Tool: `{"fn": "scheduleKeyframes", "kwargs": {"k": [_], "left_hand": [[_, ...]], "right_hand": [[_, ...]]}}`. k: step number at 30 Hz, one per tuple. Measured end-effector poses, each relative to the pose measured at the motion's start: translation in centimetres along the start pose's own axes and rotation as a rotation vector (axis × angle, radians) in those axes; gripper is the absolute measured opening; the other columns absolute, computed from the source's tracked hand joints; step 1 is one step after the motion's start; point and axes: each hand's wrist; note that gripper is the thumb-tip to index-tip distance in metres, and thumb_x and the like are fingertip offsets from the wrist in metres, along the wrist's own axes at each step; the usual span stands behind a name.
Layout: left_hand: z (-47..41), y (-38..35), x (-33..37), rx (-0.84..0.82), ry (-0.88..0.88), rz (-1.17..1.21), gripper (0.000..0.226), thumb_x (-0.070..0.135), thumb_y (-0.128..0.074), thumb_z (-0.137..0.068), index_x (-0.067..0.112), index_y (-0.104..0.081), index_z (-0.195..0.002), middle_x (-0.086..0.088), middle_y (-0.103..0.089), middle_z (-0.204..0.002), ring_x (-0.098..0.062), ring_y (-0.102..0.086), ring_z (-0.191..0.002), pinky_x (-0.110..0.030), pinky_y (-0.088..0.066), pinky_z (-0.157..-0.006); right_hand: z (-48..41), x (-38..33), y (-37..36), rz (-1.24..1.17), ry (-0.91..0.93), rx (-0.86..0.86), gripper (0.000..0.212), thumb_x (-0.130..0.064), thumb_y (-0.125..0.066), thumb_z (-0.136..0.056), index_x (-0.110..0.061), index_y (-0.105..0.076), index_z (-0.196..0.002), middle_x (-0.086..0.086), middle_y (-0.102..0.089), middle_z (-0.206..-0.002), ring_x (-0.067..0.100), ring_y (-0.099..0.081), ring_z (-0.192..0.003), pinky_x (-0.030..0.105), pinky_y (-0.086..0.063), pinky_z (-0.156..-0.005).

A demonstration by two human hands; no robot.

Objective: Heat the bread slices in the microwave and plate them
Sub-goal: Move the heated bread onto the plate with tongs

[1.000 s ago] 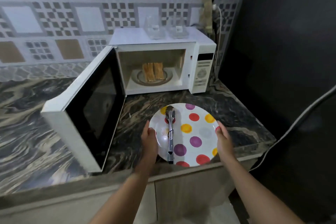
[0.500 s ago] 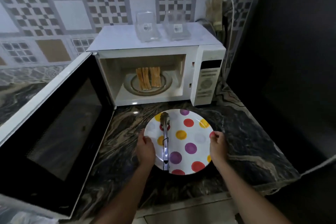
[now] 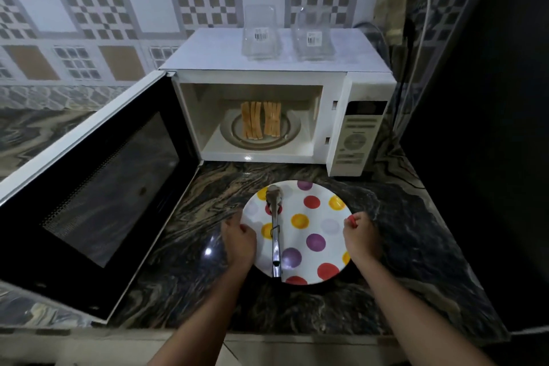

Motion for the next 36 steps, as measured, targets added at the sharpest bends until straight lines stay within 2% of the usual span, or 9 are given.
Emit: {"fn": "scheduleKeyframes", "kwargs": {"k": [4, 10, 15, 17, 19, 23, 29, 32, 36], "left_hand": [[0.4, 0.0, 0.3, -0.052, -0.009, -0.04, 0.047, -0.004, -0.045, -0.084, 0.004, -0.053, -0.13, -0.023, -0.042, -0.127, -0.038, -0.048, -0.114, -0.036, -0.038, -0.103], [0.7, 0.3, 0.5, -0.128, -0.046, -0.099, 0.044, -0.005, -0.051, -0.076, 0.004, -0.063, -0.118, -0.021, -0.047, -0.114, -0.034, -0.051, -0.105, -0.028, -0.04, -0.087], [1.0, 0.5, 0.3, -0.16, -0.052, -0.103, 0.037, -0.002, -0.056, -0.073, 0.004, -0.067, -0.109, -0.022, -0.05, -0.107, -0.032, -0.053, -0.098, -0.028, -0.041, -0.078], [0.3, -0.1, -0.8, -0.164, -0.04, -0.078, 0.037, 0.008, -0.055, -0.064, 0.003, -0.07, -0.098, -0.024, -0.055, -0.092, -0.041, -0.059, -0.089, -0.035, -0.05, -0.075], [-0.9, -1.4, -2.8, -0.17, -0.014, -0.043, 0.043, 0.016, -0.05, -0.055, 0.002, -0.069, -0.09, -0.023, -0.055, -0.082, -0.048, -0.059, -0.081, -0.044, -0.053, -0.073], [-0.6, -1.5, -2.8, -0.181, -0.018, -0.018, 0.042, 0.019, -0.047, -0.057, -0.005, -0.068, -0.084, -0.025, -0.056, -0.079, -0.047, -0.059, -0.079, -0.045, -0.052, -0.073], [0.7, -0.5, -2.2, -0.132, -0.071, 0.075, 0.036, 0.021, -0.05, -0.059, 0.002, -0.071, -0.082, -0.02, -0.066, -0.08, -0.036, -0.062, -0.079, -0.038, -0.052, -0.07], [1.5, 1.1, -0.4, -0.133, -0.122, 0.1, 0.033, 0.018, -0.053, -0.056, -0.003, -0.07, -0.073, -0.019, -0.068, -0.071, -0.022, -0.058, -0.065, -0.028, -0.042, -0.058], [1.1, 1.9, -0.1, -0.2, -0.139, 0.053, 0.023, 0.021, -0.052, -0.052, 0.004, -0.063, -0.065, -0.012, -0.056, -0.063, -0.016, -0.052, -0.063, -0.033, -0.041, -0.056]], "right_hand": [[-0.4, 0.3, 0.4, -0.035, 0.01, 0.015, 0.008, -0.015, -0.05, -0.092, -0.011, -0.051, -0.085, 0.015, -0.062, -0.097, 0.032, -0.057, -0.088, 0.032, -0.042, -0.068], [-1.1, 0.3, 1.3, -0.005, 0.051, 0.034, 0.007, -0.001, -0.051, -0.087, -0.001, -0.057, -0.083, 0.021, -0.063, -0.096, 0.031, -0.054, -0.085, 0.034, -0.042, -0.069], [-0.8, -0.5, 2.3, 0.154, 0.051, 0.0, 0.019, -0.004, -0.052, -0.085, -0.002, -0.063, -0.101, 0.02, -0.054, -0.118, 0.036, -0.046, -0.113, 0.036, -0.041, -0.091], [-0.2, -1.1, 2.1, 0.281, 0.103, 0.03, 0.028, -0.013, -0.053, -0.086, -0.011, -0.06, -0.113, 0.016, -0.048, -0.128, 0.034, -0.037, -0.123, 0.038, -0.034, -0.102], [0.6, -2.1, 1.4, 0.256, 0.192, 0.03, 0.032, -0.019, -0.054, -0.088, -0.013, -0.058, -0.119, 0.014, -0.049, -0.129, 0.032, -0.035, -0.127, 0.037, -0.031, -0.105], [2.7, -4.2, -0.7, 0.081, 0.359, -0.128, 0.026, -0.022, -0.055, -0.09, -0.007, -0.057, -0.11, 0.012, -0.055, -0.115, 0.029, -0.047, -0.115, 0.034, -0.04, -0.093], [5.6, -5.7, -3.0, 0.402, 0.434, -0.343, 0.04, -0.047, -0.043, -0.092, -0.011, -0.047, -0.11, 0.008, -0.05, -0.117, 0.028, -0.044, -0.115, 0.037, -0.041, -0.084], [6.7, -5.6, -4.5, 0.452, 0.443, -0.371, 0.035, -0.038, -0.042, -0.095, -0.011, -0.043, -0.118, 0.013, -0.053, -0.116, 0.033, -0.053, -0.107, 0.036, -0.044, -0.078], [7.0, -5.8, -5.0, 0.456, 0.409, -0.346, 0.028, -0.025, -0.039, -0.098, -0.012, -0.041, -0.122, 0.013, -0.056, -0.114, 0.032, -0.057, -0.102, 0.035, -0.042, -0.072]]}}
Point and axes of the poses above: each hand's wrist, its own z-axis away from the middle knuckle, its own y-axis out of the back of the hand, x = y × z
